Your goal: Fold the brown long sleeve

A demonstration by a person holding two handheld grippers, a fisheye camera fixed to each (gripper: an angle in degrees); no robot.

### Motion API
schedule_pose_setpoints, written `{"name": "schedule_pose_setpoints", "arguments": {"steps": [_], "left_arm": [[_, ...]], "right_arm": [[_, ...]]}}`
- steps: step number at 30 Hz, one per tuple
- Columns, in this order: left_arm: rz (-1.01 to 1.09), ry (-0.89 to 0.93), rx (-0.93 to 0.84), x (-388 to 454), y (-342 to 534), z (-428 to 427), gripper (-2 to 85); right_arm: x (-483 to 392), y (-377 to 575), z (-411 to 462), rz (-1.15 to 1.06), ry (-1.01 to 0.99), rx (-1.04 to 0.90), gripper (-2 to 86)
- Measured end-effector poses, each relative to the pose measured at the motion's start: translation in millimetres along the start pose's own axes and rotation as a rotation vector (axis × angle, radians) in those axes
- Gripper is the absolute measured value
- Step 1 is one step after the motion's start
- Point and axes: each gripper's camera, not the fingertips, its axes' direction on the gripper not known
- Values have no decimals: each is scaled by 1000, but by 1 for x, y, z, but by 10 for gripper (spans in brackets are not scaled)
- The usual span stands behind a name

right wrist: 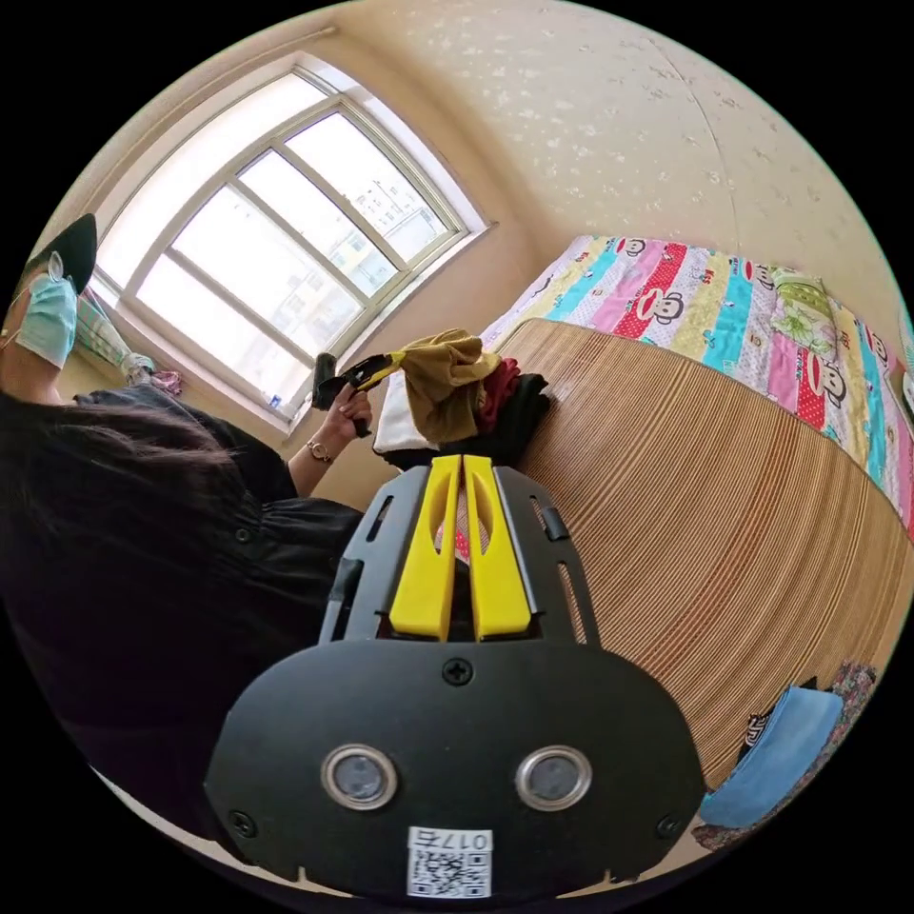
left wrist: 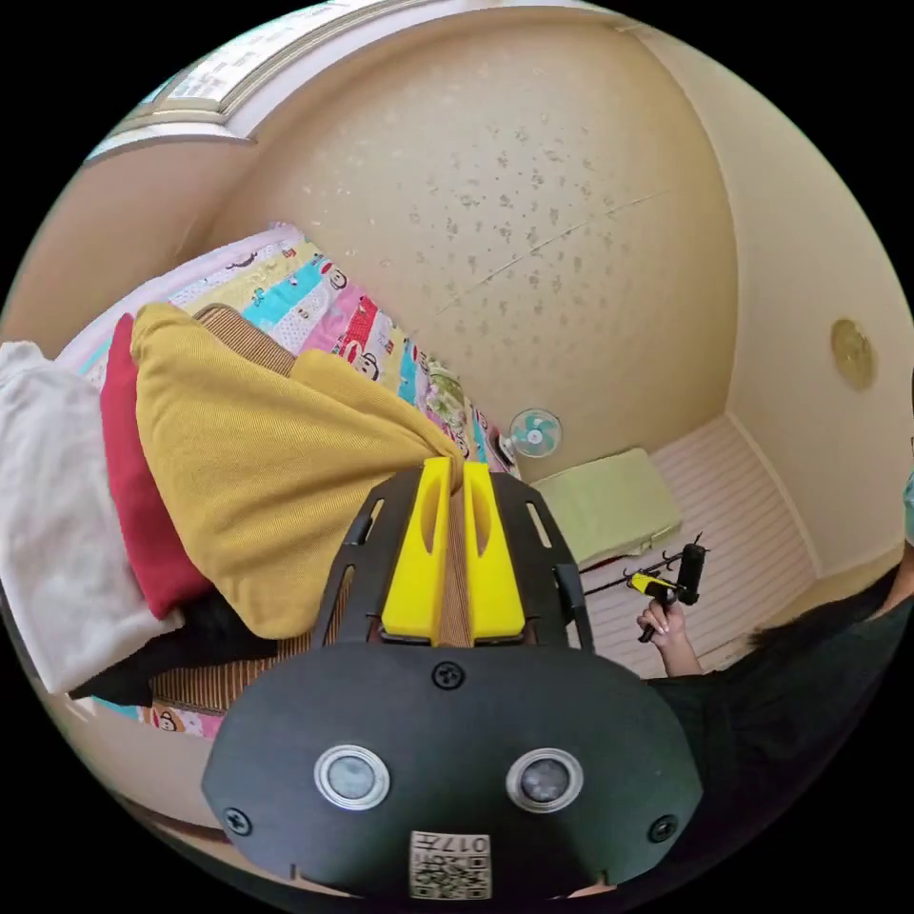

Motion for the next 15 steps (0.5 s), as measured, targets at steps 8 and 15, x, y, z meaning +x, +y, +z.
{"name": "schedule_pose_setpoints", "arguments": {"steps": [8,15], "left_arm": [[738,518,-320,209,18,50,10],[919,496,-662,295,100,168,29]], "right_arm": [[101,-15,23,175,-917,151,234],[134,28,93,301,-1176,-24,91]]}}
